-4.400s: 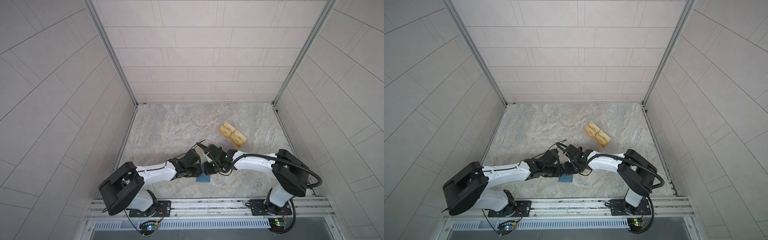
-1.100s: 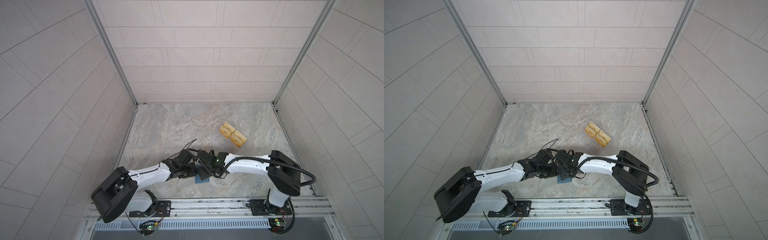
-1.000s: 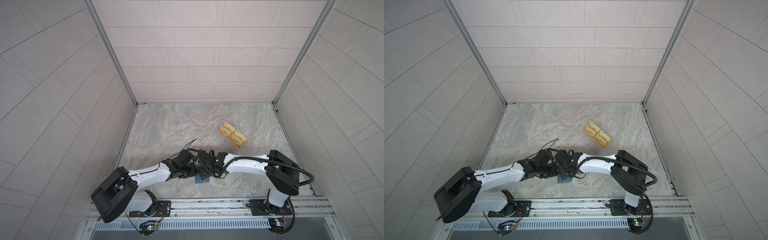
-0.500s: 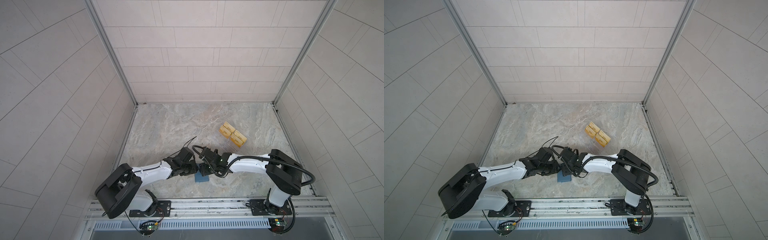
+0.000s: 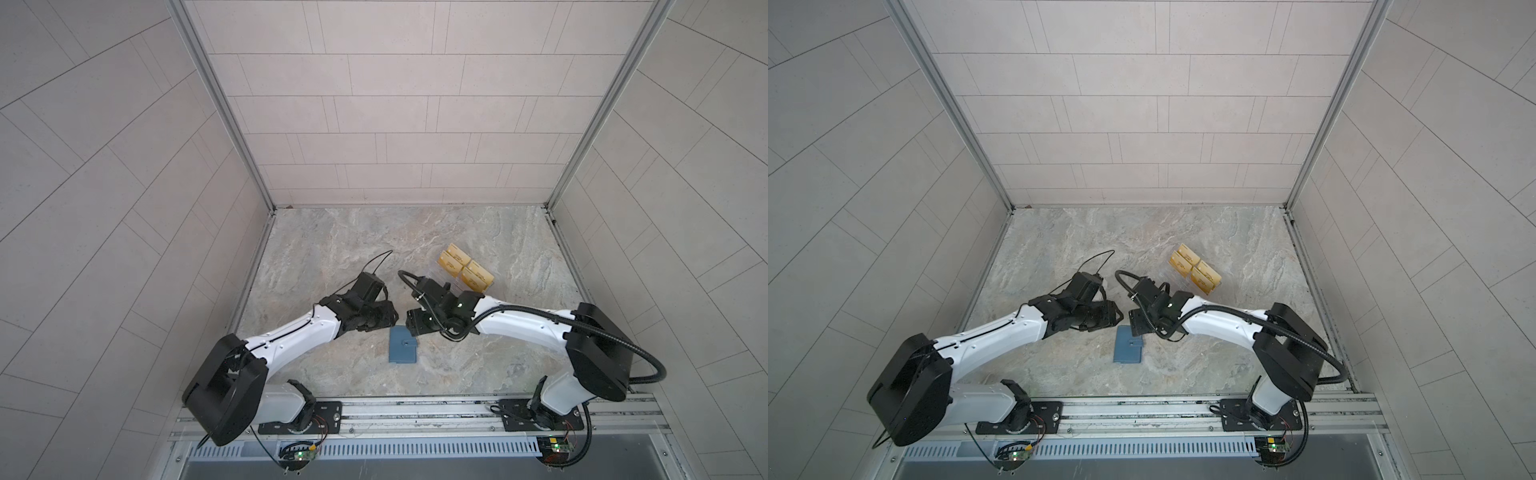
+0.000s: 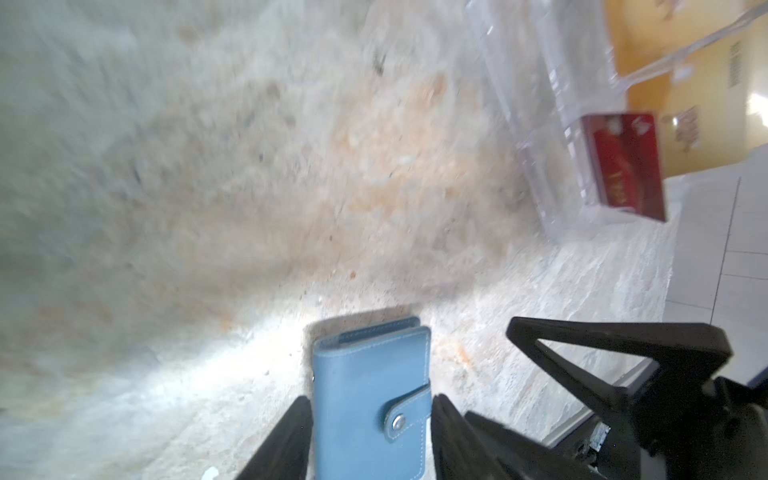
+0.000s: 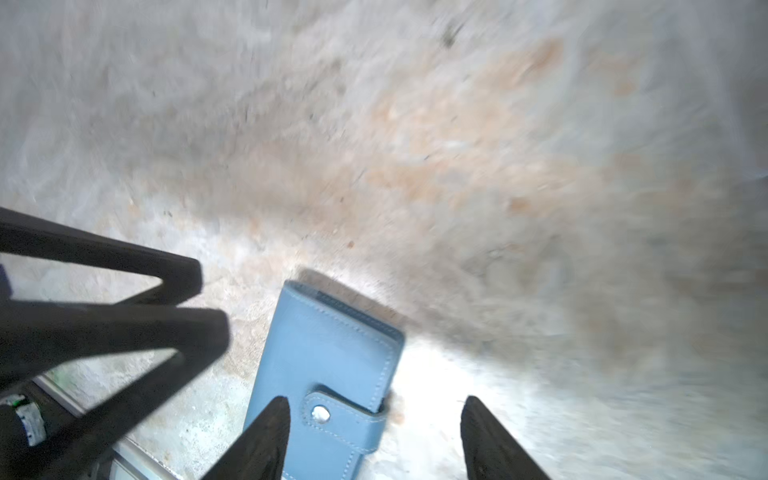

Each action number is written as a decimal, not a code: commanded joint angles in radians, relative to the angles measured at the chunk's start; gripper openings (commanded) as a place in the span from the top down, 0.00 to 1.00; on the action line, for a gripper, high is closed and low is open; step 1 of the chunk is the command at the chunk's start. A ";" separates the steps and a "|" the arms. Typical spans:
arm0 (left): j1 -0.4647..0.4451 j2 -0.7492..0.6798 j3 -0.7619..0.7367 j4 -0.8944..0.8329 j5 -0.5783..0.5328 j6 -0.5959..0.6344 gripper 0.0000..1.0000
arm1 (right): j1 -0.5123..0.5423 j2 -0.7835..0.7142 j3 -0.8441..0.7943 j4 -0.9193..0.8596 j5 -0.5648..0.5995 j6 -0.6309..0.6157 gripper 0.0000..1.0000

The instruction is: Put the credit cards into the card holder

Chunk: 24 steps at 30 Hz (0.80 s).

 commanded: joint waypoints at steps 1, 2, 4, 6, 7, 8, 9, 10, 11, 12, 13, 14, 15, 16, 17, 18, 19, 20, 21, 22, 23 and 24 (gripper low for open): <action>0.036 0.082 0.149 -0.091 0.029 0.183 0.47 | -0.102 -0.063 -0.045 -0.086 0.040 -0.091 0.37; 0.035 0.145 0.221 -0.100 0.051 0.229 0.48 | -0.137 -0.069 -0.062 -0.085 0.041 -0.115 0.40; 0.033 0.248 0.330 -0.090 0.079 0.281 0.50 | -0.199 -0.054 -0.076 -0.086 0.033 -0.159 0.49; 0.034 0.339 0.424 -0.081 0.082 0.323 0.52 | -0.248 -0.029 -0.082 -0.080 0.018 -0.189 0.58; 0.033 0.379 0.479 -0.073 0.085 0.344 0.51 | -0.266 -0.021 -0.088 -0.070 0.010 -0.198 0.60; 0.033 0.417 0.527 -0.074 0.087 0.359 0.51 | -0.277 -0.014 -0.096 -0.060 0.009 -0.201 0.60; 0.033 0.454 0.570 -0.086 0.084 0.373 0.51 | -0.286 -0.009 -0.102 -0.051 0.005 -0.203 0.61; 0.033 0.496 0.620 -0.104 0.090 0.396 0.50 | -0.290 -0.003 -0.108 -0.041 0.000 -0.204 0.61; 0.031 0.539 0.667 -0.125 0.098 0.413 0.50 | -0.294 0.003 -0.115 -0.032 0.001 -0.206 0.61; 0.030 0.574 0.709 -0.142 0.104 0.428 0.49 | -0.297 0.012 -0.119 -0.028 0.000 -0.207 0.61; 0.028 0.610 0.751 -0.155 0.113 0.446 0.49 | -0.302 0.021 -0.123 -0.023 -0.003 -0.208 0.61; 0.024 0.642 0.782 -0.162 0.109 0.458 0.49 | -0.306 0.031 -0.126 -0.019 -0.008 -0.209 0.63; 0.020 0.663 0.807 -0.164 0.103 0.467 0.48 | -0.310 0.039 -0.128 -0.017 -0.011 -0.212 0.64; 0.016 0.692 0.834 -0.171 0.094 0.476 0.48 | -0.316 0.046 -0.128 -0.019 -0.010 -0.217 0.65; 0.013 0.715 0.860 -0.183 0.076 0.479 0.48 | -0.321 0.050 -0.130 -0.023 -0.007 -0.220 0.65; 0.013 0.739 0.882 -0.193 0.058 0.480 0.48 | -0.329 0.052 -0.134 -0.024 -0.001 -0.223 0.65; 0.013 0.759 0.896 -0.189 0.058 0.481 0.47 | -0.339 0.052 -0.137 -0.030 0.004 -0.227 0.65; 0.013 0.775 0.907 -0.187 0.061 0.484 0.46 | -0.348 0.052 -0.142 -0.032 0.006 -0.230 0.65; 0.011 0.796 0.922 -0.187 0.061 0.489 0.46 | -0.360 0.051 -0.147 -0.038 0.009 -0.234 0.65; 0.011 0.815 0.935 -0.191 0.061 0.495 0.46 | -0.371 0.049 -0.149 -0.049 0.015 -0.238 0.66; 0.010 0.830 0.947 -0.191 0.064 0.498 0.46 | -0.380 0.047 -0.152 -0.056 0.019 -0.242 0.66; 0.008 0.848 0.959 -0.193 0.067 0.500 0.46 | -0.389 0.044 -0.154 -0.062 0.024 -0.244 0.66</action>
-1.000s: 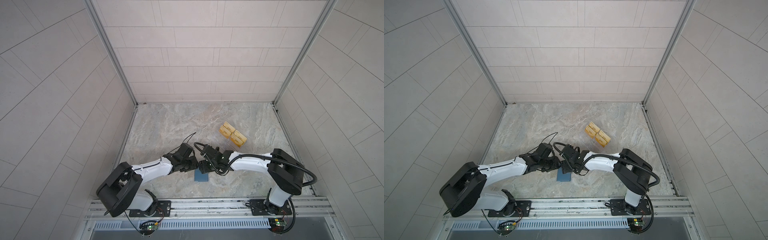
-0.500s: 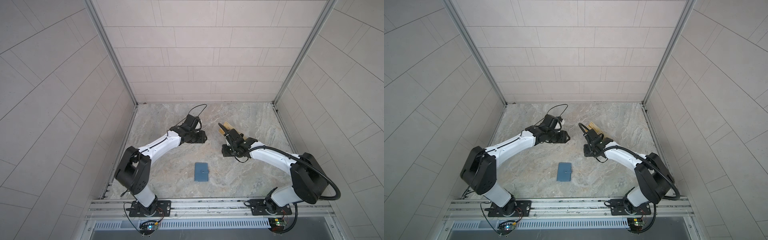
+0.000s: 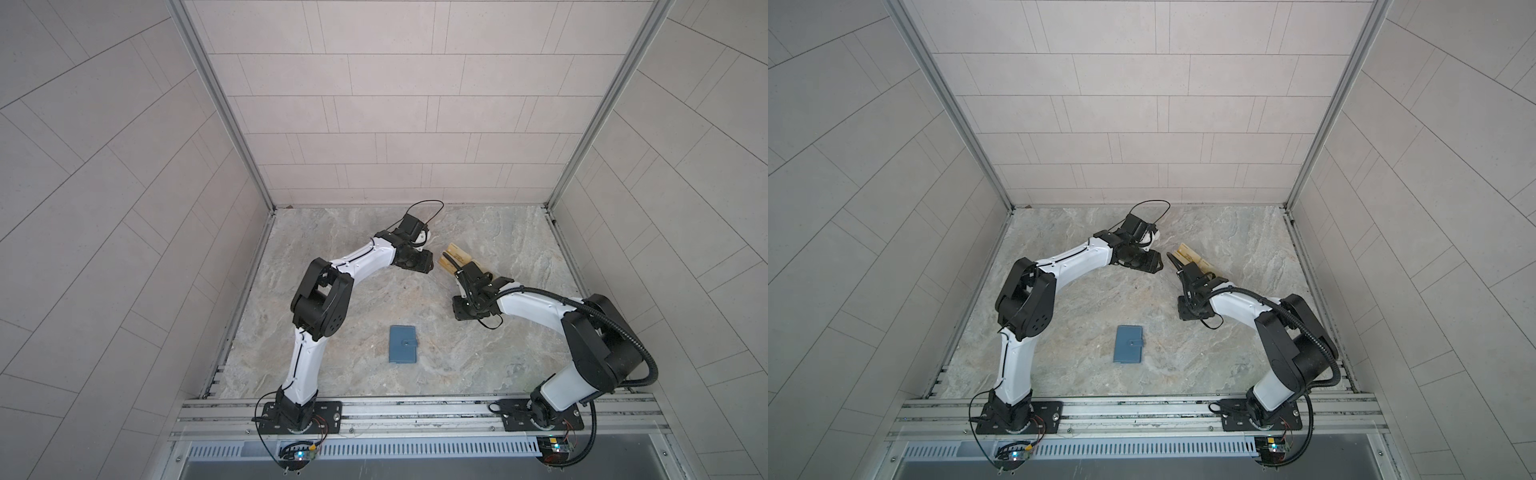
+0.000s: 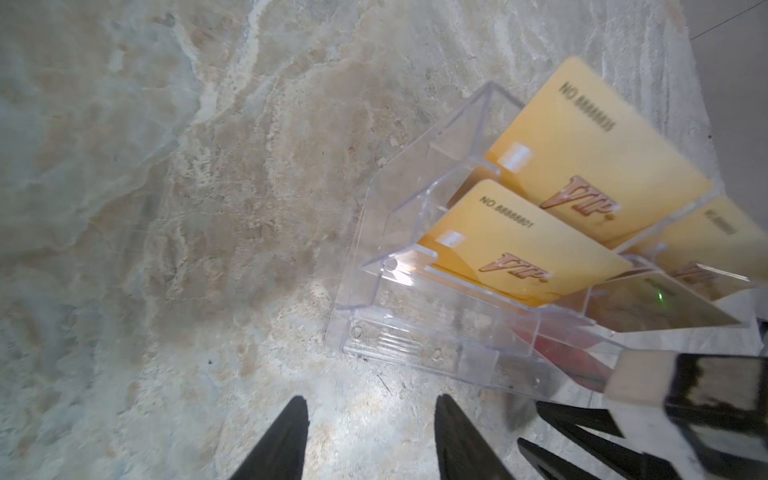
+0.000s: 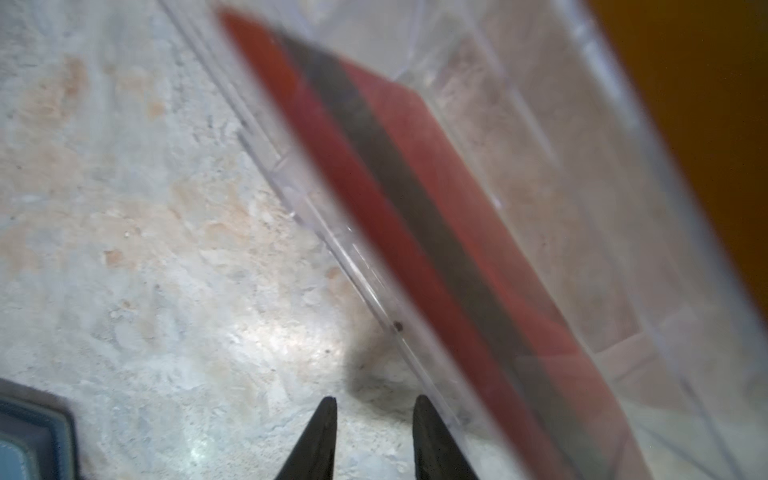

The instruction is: Put the credit cards into the card holder

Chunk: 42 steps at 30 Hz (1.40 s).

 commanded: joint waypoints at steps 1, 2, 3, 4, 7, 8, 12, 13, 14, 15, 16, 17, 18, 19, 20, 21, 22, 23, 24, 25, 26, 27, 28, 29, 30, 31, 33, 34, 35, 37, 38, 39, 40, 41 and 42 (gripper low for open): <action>-0.008 0.049 0.051 -0.036 -0.001 0.038 0.46 | -0.029 -0.008 -0.013 -0.037 0.037 -0.023 0.66; -0.009 0.061 0.060 -0.035 0.002 0.039 0.46 | -0.032 -0.013 -0.016 -0.041 0.040 -0.024 0.66; -0.011 0.076 0.070 -0.035 0.000 0.035 0.46 | -0.035 -0.018 -0.018 -0.046 0.048 -0.024 0.66; -0.011 0.088 0.078 -0.032 0.004 0.031 0.46 | -0.038 -0.022 -0.020 -0.052 0.057 -0.026 0.66; -0.014 0.113 0.097 -0.018 0.013 0.011 0.46 | -0.040 -0.030 -0.028 -0.067 0.093 -0.032 0.66; -0.016 0.119 0.099 -0.010 0.015 0.002 0.46 | -0.041 -0.028 -0.030 -0.071 0.102 -0.034 0.66; -0.023 0.135 0.108 0.008 0.015 -0.025 0.48 | -0.050 -0.030 -0.037 -0.083 0.128 -0.048 0.66; -0.027 0.141 0.111 0.009 0.007 -0.030 0.48 | -0.054 -0.033 -0.040 -0.084 0.138 -0.051 0.66; -0.030 0.146 0.115 0.008 0.004 -0.033 0.49 | -0.056 -0.036 -0.042 -0.084 0.143 -0.054 0.66; -0.033 0.154 0.121 0.008 0.000 -0.039 0.50 | -0.060 -0.038 -0.044 -0.086 0.148 -0.060 0.66; -0.035 0.161 0.128 0.008 -0.008 -0.047 0.52 | -0.065 -0.039 -0.043 -0.088 0.151 -0.063 0.66; -0.037 0.170 0.132 0.008 -0.015 -0.057 0.53 | -0.070 -0.040 -0.045 -0.087 0.149 -0.068 0.66; -0.039 0.179 0.138 0.010 -0.020 -0.069 0.56 | -0.075 -0.044 -0.047 -0.086 0.147 -0.071 0.66; -0.039 0.186 0.144 0.012 -0.020 -0.079 0.58 | -0.080 -0.045 -0.048 -0.086 0.148 -0.073 0.66; -0.041 0.191 0.144 0.016 -0.021 -0.090 0.59 | -0.084 -0.048 -0.050 -0.086 0.148 -0.074 0.66; -0.043 0.192 0.141 0.021 -0.025 -0.096 0.60 | -0.088 -0.050 -0.051 -0.087 0.148 -0.078 0.66; -0.047 0.193 0.139 0.023 -0.034 -0.100 0.60 | -0.090 -0.053 -0.050 -0.088 0.147 -0.081 0.66; -0.052 0.191 0.136 0.025 -0.045 -0.103 0.60 | -0.092 -0.056 -0.049 -0.088 0.147 -0.085 0.66; -0.054 0.192 0.134 0.029 -0.050 -0.105 0.60 | -0.094 -0.060 -0.048 -0.090 0.147 -0.085 0.66; -0.057 0.194 0.133 0.032 -0.046 -0.108 0.61 | -0.096 -0.064 -0.050 -0.088 0.148 -0.085 0.66; -0.059 0.195 0.134 0.035 -0.044 -0.113 0.62 | -0.097 -0.067 -0.053 -0.086 0.148 -0.088 0.66; -0.061 0.197 0.134 0.040 -0.041 -0.117 0.64 | -0.099 -0.070 -0.054 -0.084 0.148 -0.088 0.66; -0.063 0.195 0.135 0.040 -0.039 -0.118 0.65 | -0.103 -0.071 -0.055 -0.083 0.148 -0.089 0.66; -0.066 0.192 0.133 0.037 -0.044 -0.120 0.66 | -0.106 -0.071 -0.055 -0.081 0.144 -0.091 0.66; -0.069 0.185 0.123 0.041 -0.052 -0.122 0.66 | -0.108 -0.070 -0.054 -0.079 0.140 -0.095 0.66; -0.071 0.176 0.106 0.049 -0.058 -0.123 0.66 | -0.109 -0.070 -0.054 -0.081 0.141 -0.097 0.66; -0.074 0.161 0.080 0.063 -0.061 -0.128 0.67 | -0.114 -0.072 -0.057 -0.077 0.145 -0.100 0.66; -0.073 0.152 0.068 0.072 -0.058 -0.135 0.67 | -0.118 -0.073 -0.061 -0.075 0.146 -0.100 0.66; -0.072 0.133 0.044 0.095 -0.052 -0.146 0.66 | -0.125 -0.074 -0.065 -0.073 0.147 -0.103 0.66; -0.069 0.091 -0.005 0.162 -0.030 -0.170 0.61 | -0.143 -0.077 -0.072 -0.063 0.134 -0.102 0.66; -0.066 0.074 -0.021 0.186 -0.027 -0.182 0.58 | -0.151 -0.079 -0.075 -0.058 0.128 -0.102 0.66; -0.063 0.063 -0.027 0.200 -0.024 -0.185 0.56 | -0.156 -0.082 -0.075 -0.053 0.121 -0.103 0.66; -0.062 0.055 -0.027 0.208 -0.020 -0.184 0.54 | -0.161 -0.084 -0.074 -0.054 0.115 -0.103 0.66; -0.062 0.047 -0.022 0.214 -0.019 -0.179 0.51 | -0.163 -0.088 -0.072 -0.054 0.105 -0.103 0.66; -0.063 0.046 -0.014 0.217 -0.013 -0.173 0.49 | -0.164 -0.096 -0.070 -0.055 0.095 -0.102 0.66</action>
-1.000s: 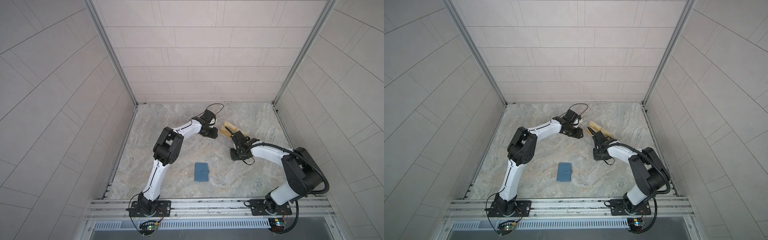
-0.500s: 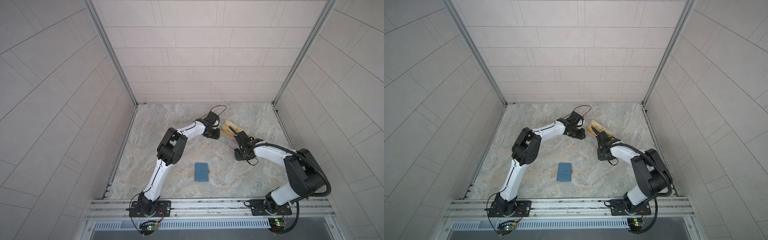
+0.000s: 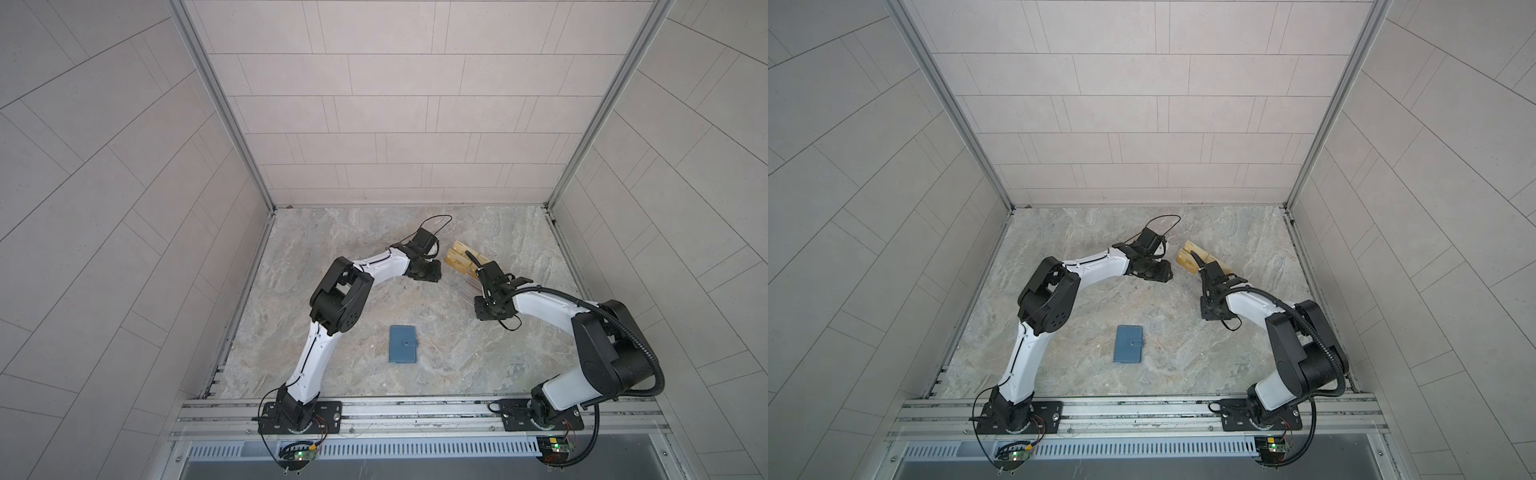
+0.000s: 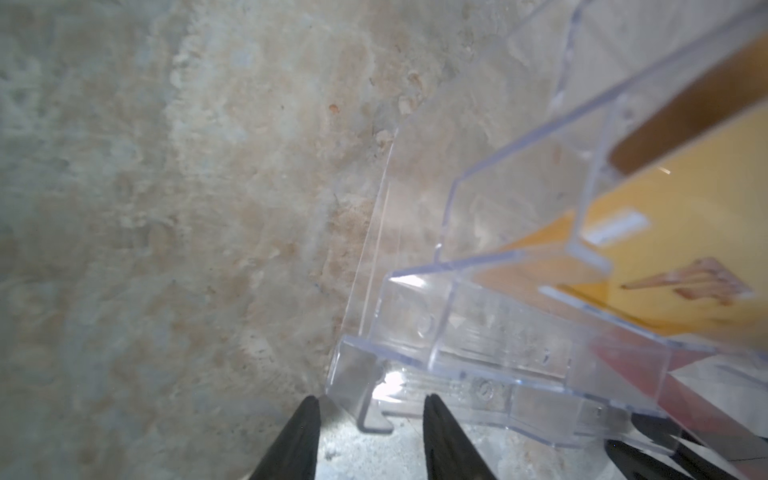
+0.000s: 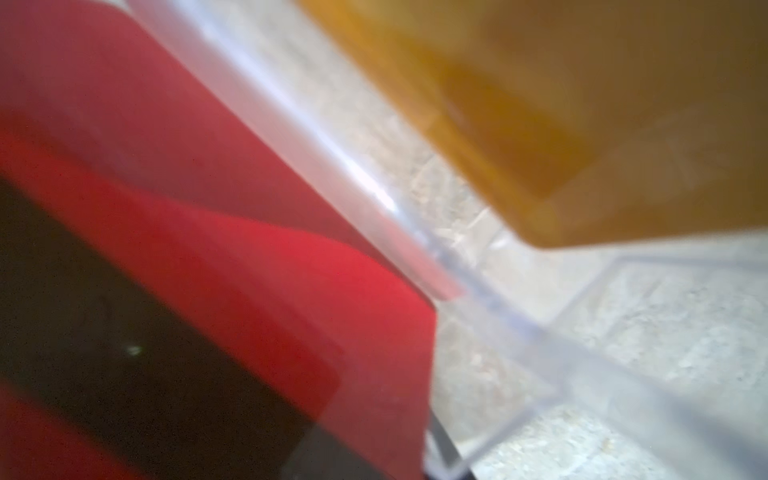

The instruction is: Put the credit cards into the card holder

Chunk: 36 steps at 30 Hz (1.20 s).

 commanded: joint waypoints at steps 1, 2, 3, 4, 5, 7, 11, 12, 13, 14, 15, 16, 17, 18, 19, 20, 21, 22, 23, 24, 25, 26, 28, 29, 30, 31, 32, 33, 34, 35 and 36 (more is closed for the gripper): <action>0.002 -0.052 0.019 0.057 0.019 -0.003 0.48 | -0.007 -0.045 -0.006 0.000 -0.030 -0.008 0.66; 0.002 -0.037 0.048 0.038 0.018 0.004 0.47 | -0.007 -0.060 -0.010 0.004 -0.045 -0.003 0.66; 0.002 -0.021 0.076 0.015 0.014 0.012 0.47 | -0.007 -0.079 -0.016 0.010 -0.059 0.003 0.66; 0.001 -0.008 0.100 0.001 0.012 0.019 0.47 | -0.007 -0.095 -0.021 0.012 -0.064 0.008 0.66; -0.001 0.008 0.123 -0.017 0.002 0.027 0.47 | -0.007 -0.116 -0.025 0.011 -0.064 0.015 0.65; -0.004 0.031 0.164 -0.050 -0.028 0.032 0.47 | -0.007 -0.143 -0.030 0.000 -0.054 0.021 0.64; -0.006 0.059 0.201 -0.077 -0.062 0.042 0.47 | -0.010 -0.178 -0.031 -0.033 -0.029 0.022 0.62; -0.006 0.072 0.218 -0.092 -0.065 0.047 0.47 | -0.012 -0.182 -0.029 -0.041 -0.023 0.022 0.61; -0.006 0.085 0.239 -0.111 -0.069 0.055 0.47 | -0.013 -0.185 -0.030 -0.045 -0.020 0.022 0.61; -0.007 0.098 0.252 -0.126 -0.074 0.061 0.47 | -0.015 -0.189 -0.028 -0.051 -0.015 0.025 0.61; -0.007 0.103 0.255 -0.129 -0.079 0.066 0.48 | -0.015 -0.197 -0.028 -0.056 -0.009 0.027 0.61; -0.008 0.105 0.253 -0.128 -0.084 0.069 0.48 | -0.015 -0.203 -0.029 -0.058 -0.006 0.031 0.59; -0.008 0.105 0.247 -0.126 -0.086 0.072 0.48 | -0.017 -0.215 -0.034 -0.059 -0.003 0.036 0.57; -0.009 0.104 0.238 -0.118 -0.089 0.074 0.49 | -0.018 -0.227 -0.038 -0.060 0.004 0.041 0.56; -0.009 0.102 0.229 -0.112 -0.090 0.074 0.49 | -0.019 -0.239 -0.042 -0.061 0.008 0.046 0.54; -0.008 0.101 0.224 -0.108 -0.088 0.074 0.49 | -0.022 -0.254 -0.050 -0.061 0.011 0.053 0.53; -0.009 0.102 0.219 -0.108 -0.090 0.074 0.50 | -0.026 -0.269 -0.059 -0.059 0.011 0.060 0.51; -0.008 0.101 0.215 -0.105 -0.090 0.073 0.51 | -0.029 -0.281 -0.067 -0.055 0.010 0.064 0.49; -0.008 0.099 0.207 -0.099 -0.091 0.070 0.52 | -0.034 -0.291 -0.074 -0.054 0.019 0.076 0.48; -0.009 0.098 0.202 -0.096 -0.090 0.068 0.52 | -0.040 -0.293 -0.078 -0.055 0.019 0.076 0.48; -0.009 0.094 0.191 -0.090 -0.087 0.065 0.53 | -0.047 -0.293 -0.078 -0.057 0.016 0.071 0.48; -0.009 0.087 0.173 -0.077 -0.084 0.059 0.54 | -0.053 -0.290 -0.076 -0.055 0.012 0.065 0.48; -0.009 0.072 0.135 -0.048 -0.078 0.047 0.56 | -0.059 -0.276 -0.071 -0.051 0.007 0.058 0.48; -0.009 0.067 0.123 -0.041 -0.078 0.042 0.56 | -0.062 -0.266 -0.067 -0.048 0.000 0.053 0.48; -0.008 0.063 0.113 -0.036 -0.079 0.039 0.59 | -0.064 -0.256 -0.063 -0.045 -0.007 0.050 0.48; -0.009 0.056 0.101 -0.032 -0.084 0.033 0.59 | -0.067 -0.244 -0.057 -0.042 -0.013 0.048 0.48; -0.009 0.046 0.083 -0.018 -0.084 0.026 0.59 | -0.070 -0.232 -0.053 -0.036 -0.018 0.047 0.48; -0.008 0.036 0.063 -0.001 -0.082 0.016 0.59 | -0.070 -0.223 -0.050 -0.032 -0.026 0.046 0.49; -0.009 0.023 0.044 0.015 -0.083 0.009 0.59 | -0.071 -0.213 -0.047 -0.025 -0.033 0.045 0.49; -0.008 0.013 0.028 0.030 -0.085 0.002 0.61 | -0.073 -0.203 -0.045 -0.018 -0.038 0.044 0.49; -0.010 0.004 0.016 0.042 -0.087 -0.004 0.61 | -0.073 -0.194 -0.043 -0.012 -0.043 0.043 0.50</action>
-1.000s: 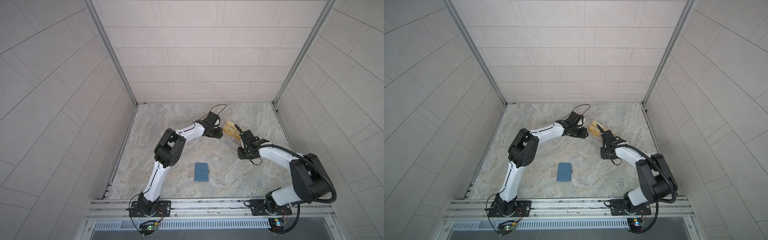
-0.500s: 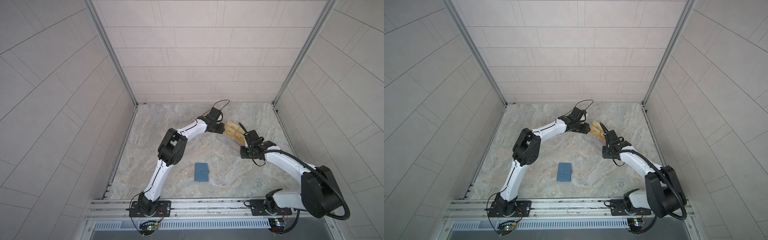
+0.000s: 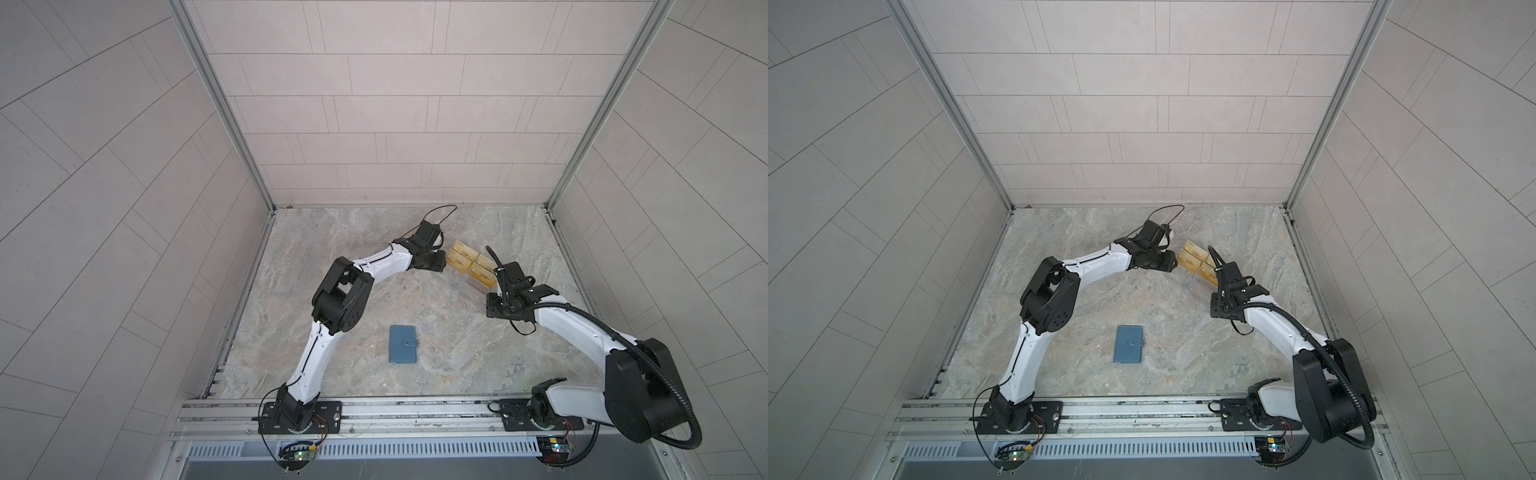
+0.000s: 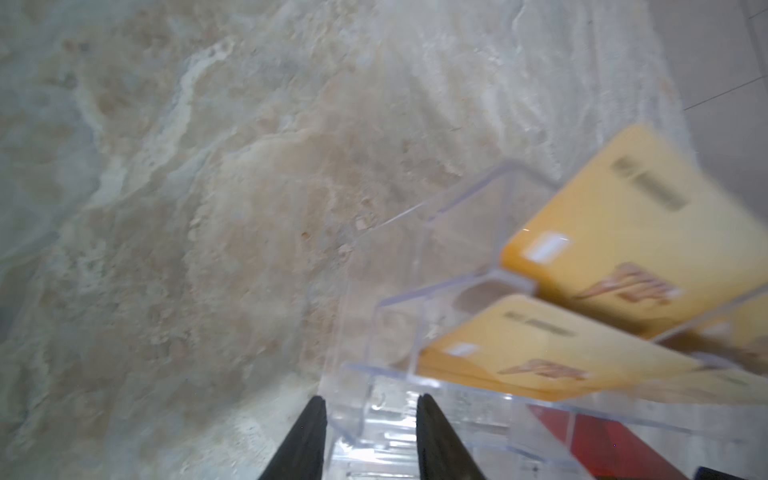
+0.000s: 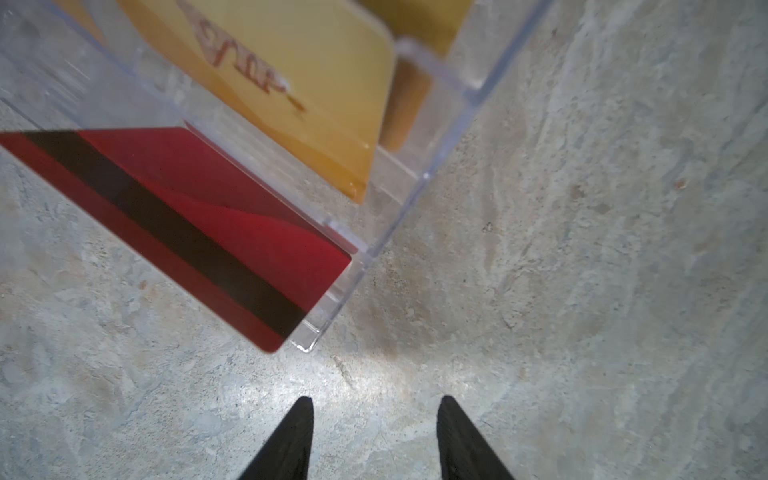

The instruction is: Put the credit cards into the card holder

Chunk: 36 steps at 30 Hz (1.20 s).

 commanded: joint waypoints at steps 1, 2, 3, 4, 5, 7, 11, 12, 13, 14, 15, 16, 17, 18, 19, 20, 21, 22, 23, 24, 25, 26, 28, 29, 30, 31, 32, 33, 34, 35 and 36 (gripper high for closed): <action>-0.007 -0.036 -0.062 0.014 -0.027 -0.019 0.61 | -0.005 0.029 0.025 0.017 -0.017 -0.008 0.51; -0.008 -0.040 -0.067 0.018 -0.030 -0.022 0.61 | -0.007 0.039 0.027 0.021 -0.017 -0.010 0.52; -0.009 -0.041 -0.066 0.015 -0.034 -0.023 0.62 | -0.006 0.048 0.029 0.025 -0.018 -0.011 0.53; -0.009 -0.042 -0.066 0.013 -0.033 -0.023 0.62 | -0.007 0.056 0.030 0.032 -0.019 -0.013 0.53; -0.008 -0.041 -0.063 0.012 -0.031 -0.024 0.62 | -0.007 0.062 0.031 0.037 -0.020 -0.014 0.54; -0.009 -0.040 -0.065 0.010 -0.028 -0.023 0.64 | -0.008 0.072 0.034 0.041 -0.019 -0.016 0.56; -0.018 -0.052 -0.092 0.023 -0.032 -0.029 0.68 | -0.008 0.082 0.034 0.050 0.000 -0.024 0.60; -0.021 -0.056 -0.099 0.026 -0.032 -0.030 0.70 | -0.010 0.086 0.035 0.052 0.003 -0.028 0.60; -0.022 -0.060 -0.105 0.027 -0.035 -0.031 0.73 | -0.012 0.093 0.036 0.055 0.005 -0.032 0.61; -0.025 -0.065 -0.114 0.028 -0.038 -0.033 0.73 | -0.013 0.100 0.037 0.057 0.005 -0.035 0.61; -0.028 -0.072 -0.123 0.032 -0.042 -0.035 0.73 | -0.013 0.107 0.038 0.061 0.006 -0.037 0.61; -0.031 -0.081 -0.136 0.037 -0.047 -0.038 0.74 | -0.016 0.113 0.038 0.068 0.004 -0.039 0.61; -0.033 -0.092 -0.151 0.040 -0.055 -0.041 0.75 | -0.018 0.120 0.039 0.075 0.001 -0.040 0.62; -0.035 -0.100 -0.164 0.044 -0.063 -0.046 0.76 | -0.020 0.127 0.040 0.078 0.001 -0.042 0.63; -0.038 -0.110 -0.183 0.052 -0.068 -0.055 0.77 | -0.023 0.133 0.039 0.085 0.001 -0.043 0.64; -0.039 -0.122 -0.203 0.062 -0.075 -0.066 0.78 | -0.025 0.140 0.042 0.092 -0.002 -0.045 0.64; -0.040 -0.132 -0.216 0.065 -0.086 -0.078 0.80 | -0.027 0.147 0.044 0.097 -0.002 -0.046 0.64; -0.041 -0.143 -0.233 0.065 -0.103 -0.095 0.83 | -0.028 0.155 0.046 0.104 -0.005 -0.048 0.64; -0.043 -0.155 -0.254 0.069 -0.116 -0.115 0.83 | -0.031 0.166 0.051 0.110 -0.007 -0.052 0.64; -0.044 -0.165 -0.271 0.079 -0.126 -0.134 0.83 | -0.033 0.176 0.057 0.114 -0.011 -0.057 0.64; -0.047 -0.177 -0.289 0.084 -0.136 -0.153 0.82 | -0.033 0.189 0.063 0.119 -0.014 -0.060 0.65; -0.049 -0.187 -0.301 0.088 -0.149 -0.170 0.82 | -0.034 0.201 0.070 0.124 -0.018 -0.063 0.65; -0.057 -0.201 -0.306 0.066 -0.185 -0.191 0.82 | -0.036 0.226 0.082 0.133 -0.028 -0.069 0.66; -0.062 -0.207 -0.305 0.054 -0.197 -0.204 0.82 | -0.037 0.237 0.089 0.137 -0.033 -0.070 0.66; -0.066 -0.210 -0.305 0.046 -0.206 -0.214 0.82 | -0.038 0.248 0.096 0.141 -0.038 -0.071 0.66; -0.073 -0.213 -0.303 0.037 -0.214 -0.224 0.82 | -0.037 0.258 0.102 0.146 -0.047 -0.071 0.66; -0.078 -0.216 -0.301 0.026 -0.226 -0.229 0.81 | -0.037 0.266 0.110 0.147 -0.052 -0.071 0.66; -0.084 -0.220 -0.301 0.016 -0.240 -0.236 0.81 | -0.037 0.272 0.115 0.147 -0.061 -0.071 0.67; -0.089 -0.225 -0.301 0.004 -0.257 -0.245 0.81 | -0.037 0.274 0.119 0.147 -0.066 -0.071 0.67; -0.094 -0.230 -0.302 -0.007 -0.270 -0.253 0.81 | -0.037 0.273 0.119 0.148 -0.069 -0.070 0.67; -0.098 -0.236 -0.303 -0.026 -0.290 -0.273 0.81 | -0.037 0.268 0.119 0.149 -0.073 -0.069 0.67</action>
